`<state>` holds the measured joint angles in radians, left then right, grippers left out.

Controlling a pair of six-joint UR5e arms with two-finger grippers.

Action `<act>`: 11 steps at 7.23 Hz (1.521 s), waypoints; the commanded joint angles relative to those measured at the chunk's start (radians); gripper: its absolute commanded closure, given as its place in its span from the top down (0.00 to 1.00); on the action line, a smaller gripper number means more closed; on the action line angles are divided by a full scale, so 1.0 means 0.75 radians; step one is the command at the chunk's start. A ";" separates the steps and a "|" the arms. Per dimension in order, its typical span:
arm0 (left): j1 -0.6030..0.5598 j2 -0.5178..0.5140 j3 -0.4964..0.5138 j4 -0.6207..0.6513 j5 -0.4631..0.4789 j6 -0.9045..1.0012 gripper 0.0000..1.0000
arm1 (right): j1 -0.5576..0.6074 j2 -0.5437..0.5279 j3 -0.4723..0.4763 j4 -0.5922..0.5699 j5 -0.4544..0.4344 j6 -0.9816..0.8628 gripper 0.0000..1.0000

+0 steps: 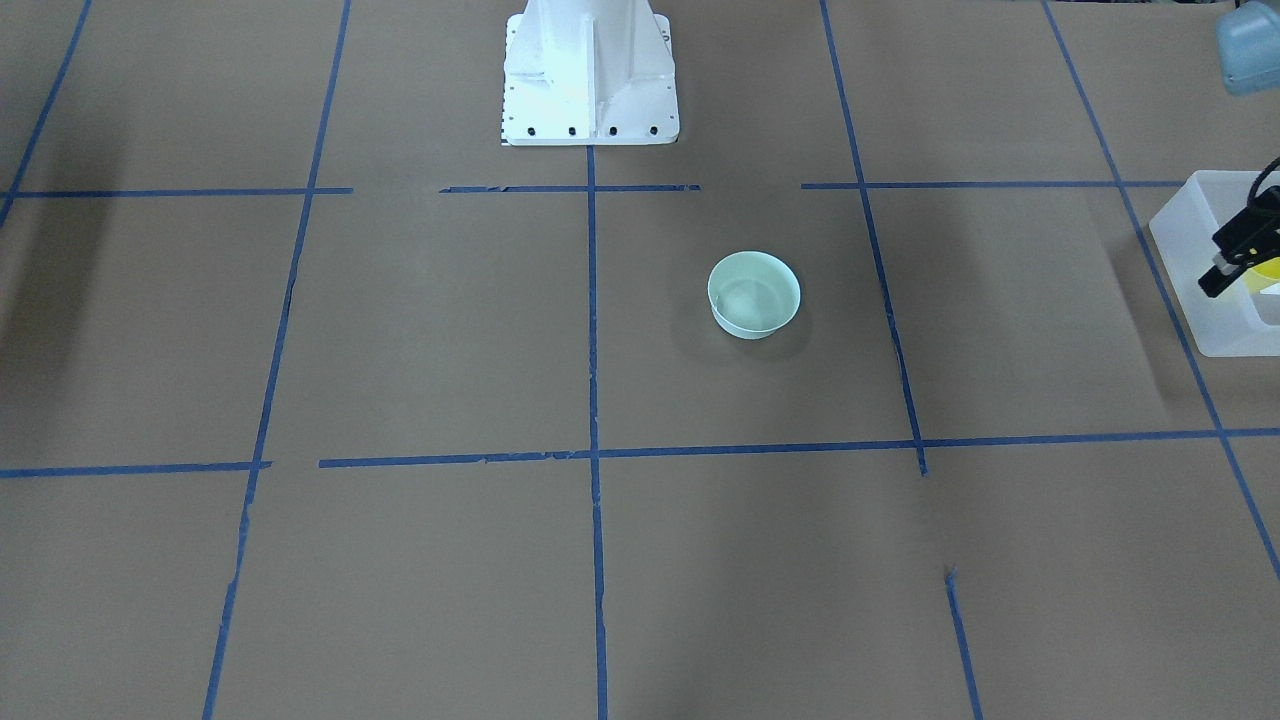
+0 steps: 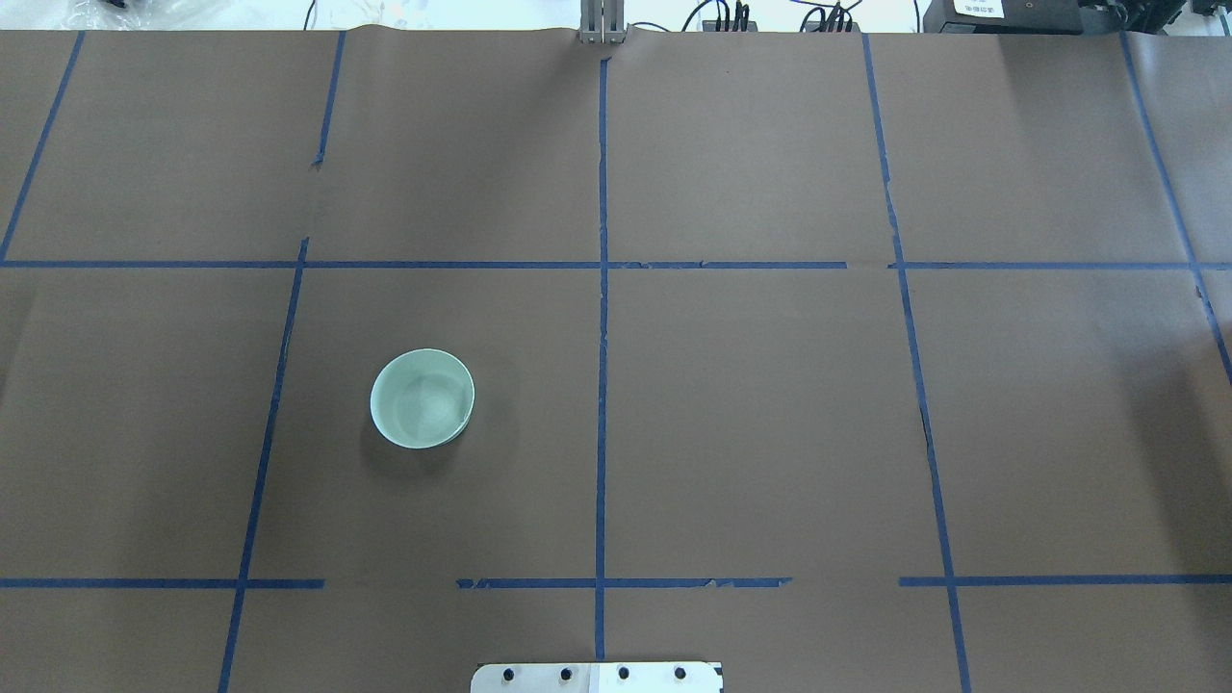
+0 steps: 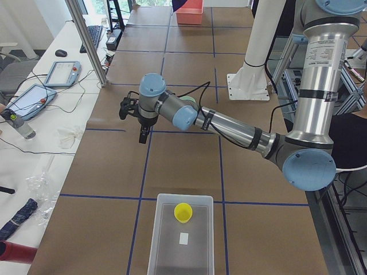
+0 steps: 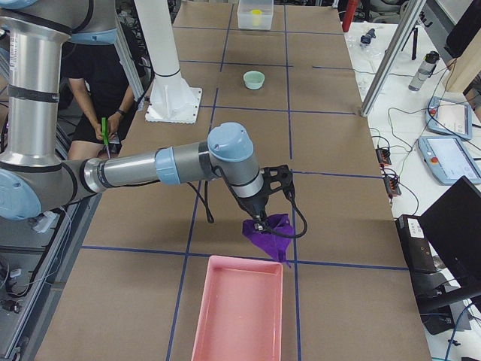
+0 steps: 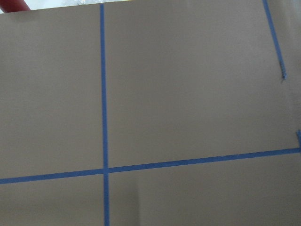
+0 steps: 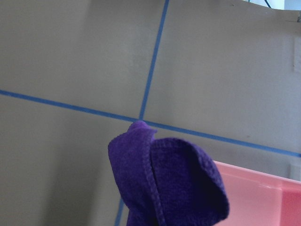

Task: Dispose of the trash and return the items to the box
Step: 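Carry the purple cloth over the pink bin with the right gripper, then release the cloth into the pink bin while the left gripper reaches the green bowl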

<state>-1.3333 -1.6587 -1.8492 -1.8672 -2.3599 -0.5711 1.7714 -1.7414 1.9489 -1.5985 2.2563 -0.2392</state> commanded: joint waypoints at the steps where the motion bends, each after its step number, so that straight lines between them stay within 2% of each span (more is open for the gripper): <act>1: 0.234 -0.014 0.019 -0.234 0.011 -0.366 1.00 | 0.068 0.004 -0.080 -0.110 -0.122 -0.269 0.00; 3: 0.354 -0.026 0.115 -0.491 0.015 -0.600 1.00 | 0.072 0.013 -0.248 -0.098 -0.141 -0.380 0.00; 5: 0.427 -0.073 0.152 -0.511 0.099 -0.656 1.00 | 0.072 0.023 -0.344 -0.078 -0.163 -0.454 0.00; 7: 0.491 -0.146 0.175 -0.505 0.121 -0.743 1.00 | 0.072 0.041 -0.514 0.091 -0.165 -0.450 0.00; 8: 0.578 -0.167 0.167 -0.503 0.235 -0.815 1.00 | 0.068 0.074 -0.585 0.119 -0.165 -0.442 0.40; 9: 0.674 -0.173 0.161 -0.499 0.331 -0.862 1.00 | 0.072 0.100 -0.655 0.121 -0.151 -0.434 0.99; 11: 0.724 -0.183 0.146 -0.458 0.381 -0.893 1.00 | 0.072 0.107 -0.658 0.121 -0.147 -0.407 1.00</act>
<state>-0.8204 -1.7906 -1.7327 -2.2314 -2.1025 -1.2180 1.8251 -1.6666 1.4650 -1.5105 2.1431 -0.5557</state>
